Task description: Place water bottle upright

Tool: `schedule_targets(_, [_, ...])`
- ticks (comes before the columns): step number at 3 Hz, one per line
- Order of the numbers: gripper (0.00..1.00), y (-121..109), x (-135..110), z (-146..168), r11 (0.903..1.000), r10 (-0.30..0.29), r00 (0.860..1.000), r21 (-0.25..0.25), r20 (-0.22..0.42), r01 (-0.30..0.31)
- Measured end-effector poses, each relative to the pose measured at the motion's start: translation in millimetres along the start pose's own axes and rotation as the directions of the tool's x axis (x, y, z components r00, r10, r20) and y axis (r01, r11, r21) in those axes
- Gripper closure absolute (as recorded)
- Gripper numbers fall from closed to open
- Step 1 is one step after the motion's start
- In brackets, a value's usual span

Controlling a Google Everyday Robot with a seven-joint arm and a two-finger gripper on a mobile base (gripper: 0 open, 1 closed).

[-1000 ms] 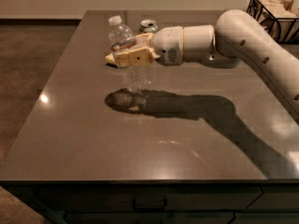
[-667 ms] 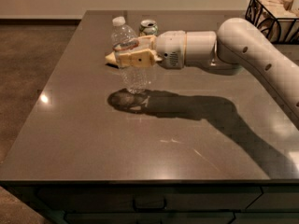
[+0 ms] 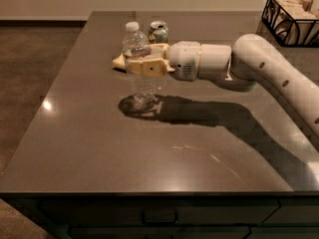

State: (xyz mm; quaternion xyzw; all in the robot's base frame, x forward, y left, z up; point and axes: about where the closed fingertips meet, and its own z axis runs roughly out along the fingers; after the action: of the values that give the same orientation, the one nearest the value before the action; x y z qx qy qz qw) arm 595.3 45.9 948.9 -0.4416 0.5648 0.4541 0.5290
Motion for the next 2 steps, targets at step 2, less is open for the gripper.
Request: schedule_targets(2, [1.0,1.8,5.8,-0.2,0.9979,-0.062,0.997,0.021,0.036,0.061])
